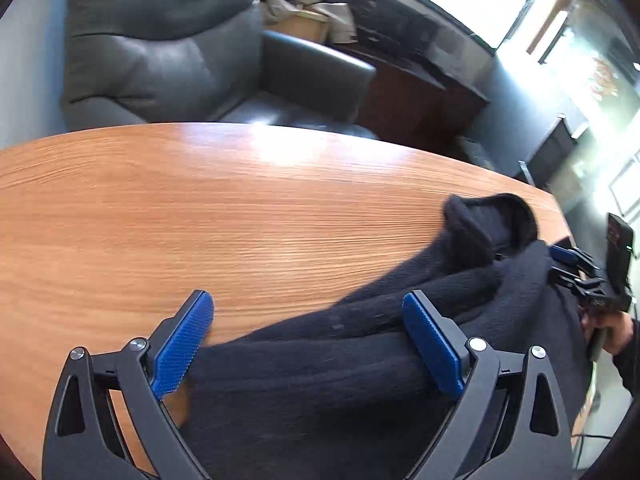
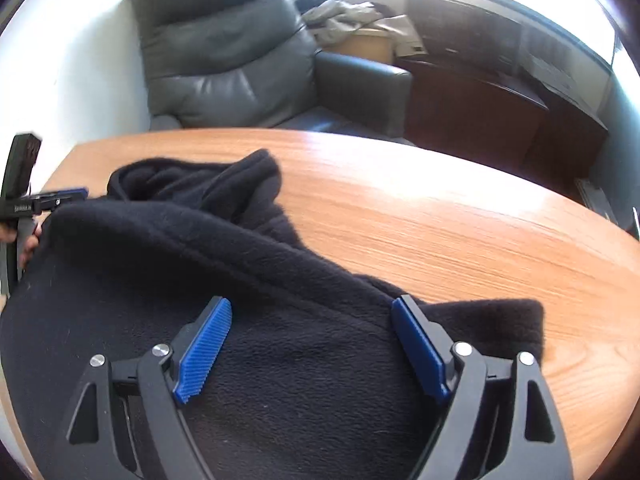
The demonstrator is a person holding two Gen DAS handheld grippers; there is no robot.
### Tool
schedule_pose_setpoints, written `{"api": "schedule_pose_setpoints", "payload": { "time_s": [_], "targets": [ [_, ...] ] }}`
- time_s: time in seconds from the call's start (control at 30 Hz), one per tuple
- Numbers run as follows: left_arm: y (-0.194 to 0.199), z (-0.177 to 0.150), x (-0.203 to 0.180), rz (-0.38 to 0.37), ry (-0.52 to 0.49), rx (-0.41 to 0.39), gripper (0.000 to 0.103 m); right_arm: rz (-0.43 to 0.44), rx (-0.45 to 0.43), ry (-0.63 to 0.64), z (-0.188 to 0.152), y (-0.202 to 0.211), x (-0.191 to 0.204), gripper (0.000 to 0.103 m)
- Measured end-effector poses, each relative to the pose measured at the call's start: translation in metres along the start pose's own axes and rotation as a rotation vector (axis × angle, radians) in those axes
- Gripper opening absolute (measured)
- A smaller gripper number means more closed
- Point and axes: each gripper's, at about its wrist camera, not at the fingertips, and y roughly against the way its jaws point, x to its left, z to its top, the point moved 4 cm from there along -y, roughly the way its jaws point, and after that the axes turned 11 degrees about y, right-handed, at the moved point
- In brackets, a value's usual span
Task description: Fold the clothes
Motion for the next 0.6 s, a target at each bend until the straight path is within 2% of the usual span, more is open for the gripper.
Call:
{"api": "schedule_pose_setpoints", "payload": {
  "time_s": [0.1, 0.13, 0.2, 0.3, 0.37, 0.47, 0.53, 0.6],
  "targets": [
    [0.022, -0.001, -0.006, -0.026, 0.002, -0.052, 0.097, -0.010, 0.031, 0.027, 0.013, 0.009, 0.014, 0.086],
    [0.032, -0.003, -0.011, -0.042, -0.013, -0.075, 0.097, 0.027, -0.003, 0.057, 0.024, 0.020, 0.025, 0.087],
    [0.052, -0.011, -0.022, -0.080, -0.053, -0.102, 0.097, 0.133, -0.096, 0.153, 0.050, 0.042, 0.053, 0.089],
    [0.074, -0.032, -0.046, -0.139, -0.128, -0.102, 0.097, 0.437, -0.167, 0.310, 0.099, 0.054, 0.110, 0.091],
    [0.080, -0.048, -0.059, -0.168, -0.159, -0.083, 0.097, 0.630, -0.123, 0.331, 0.121, 0.037, 0.142, 0.091],
    [0.084, -0.069, -0.057, -0.163, -0.170, -0.054, 0.097, 0.914, -0.034, 0.340, 0.152, 0.008, 0.186, 0.089],
    [0.090, -0.073, -0.047, -0.149, -0.145, -0.044, 0.097, 1.010, 0.045, 0.373, 0.163, -0.019, 0.209, 0.089],
    [0.099, -0.078, -0.037, -0.142, -0.105, -0.043, 0.097, 1.035, 0.122, 0.430, 0.165, -0.048, 0.225, 0.089]
  ]
}}
